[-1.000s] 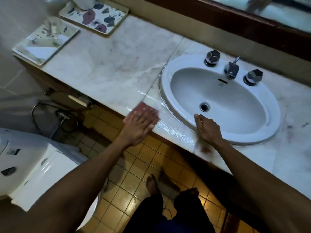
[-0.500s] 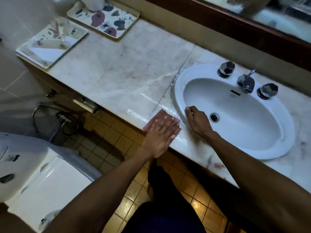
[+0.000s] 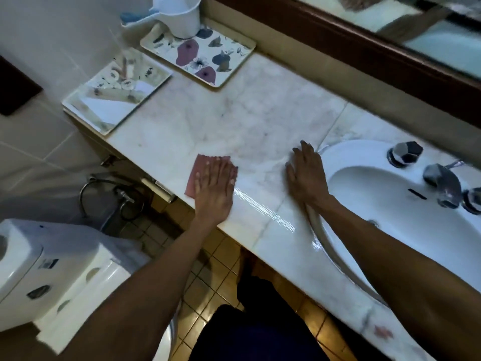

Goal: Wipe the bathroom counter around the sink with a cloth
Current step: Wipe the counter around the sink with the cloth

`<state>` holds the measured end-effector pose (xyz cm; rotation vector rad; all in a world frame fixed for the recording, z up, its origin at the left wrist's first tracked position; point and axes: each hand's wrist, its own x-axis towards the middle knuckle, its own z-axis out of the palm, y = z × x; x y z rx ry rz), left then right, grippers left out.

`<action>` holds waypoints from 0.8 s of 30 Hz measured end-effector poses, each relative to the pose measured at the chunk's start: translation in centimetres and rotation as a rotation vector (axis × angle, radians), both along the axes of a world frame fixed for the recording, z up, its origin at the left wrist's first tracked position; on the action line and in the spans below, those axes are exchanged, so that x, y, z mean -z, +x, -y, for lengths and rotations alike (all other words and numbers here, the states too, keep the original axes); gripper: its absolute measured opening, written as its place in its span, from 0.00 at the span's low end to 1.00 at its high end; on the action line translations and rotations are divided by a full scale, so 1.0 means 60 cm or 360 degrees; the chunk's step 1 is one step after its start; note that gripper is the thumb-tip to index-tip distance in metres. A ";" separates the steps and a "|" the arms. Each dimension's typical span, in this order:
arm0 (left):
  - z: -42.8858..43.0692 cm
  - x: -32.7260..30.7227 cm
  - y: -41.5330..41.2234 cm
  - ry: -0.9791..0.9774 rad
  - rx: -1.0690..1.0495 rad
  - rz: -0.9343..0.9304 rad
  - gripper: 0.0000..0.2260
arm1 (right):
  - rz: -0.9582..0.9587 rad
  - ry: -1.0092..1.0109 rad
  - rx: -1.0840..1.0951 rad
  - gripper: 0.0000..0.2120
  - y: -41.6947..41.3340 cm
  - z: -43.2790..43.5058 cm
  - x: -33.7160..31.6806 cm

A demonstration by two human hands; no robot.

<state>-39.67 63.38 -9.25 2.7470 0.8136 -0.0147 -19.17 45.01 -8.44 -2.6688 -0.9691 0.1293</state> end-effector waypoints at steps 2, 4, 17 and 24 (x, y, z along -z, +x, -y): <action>0.002 0.002 -0.013 -0.0014 0.0048 0.0055 0.24 | -0.0004 -0.0075 0.0018 0.27 0.016 -0.041 0.006; -0.030 0.004 -0.031 -0.0026 0.0274 0.0031 0.24 | -0.0054 -0.0120 0.0075 0.28 0.031 -0.076 0.012; -0.219 0.001 0.158 -0.0082 -0.0355 -0.0044 0.25 | -0.0024 0.0012 0.0264 0.29 0.047 -0.111 0.034; -0.072 -0.008 0.170 -0.0007 0.0426 0.0088 0.22 | -0.0024 0.0034 0.0295 0.28 0.047 -0.110 0.032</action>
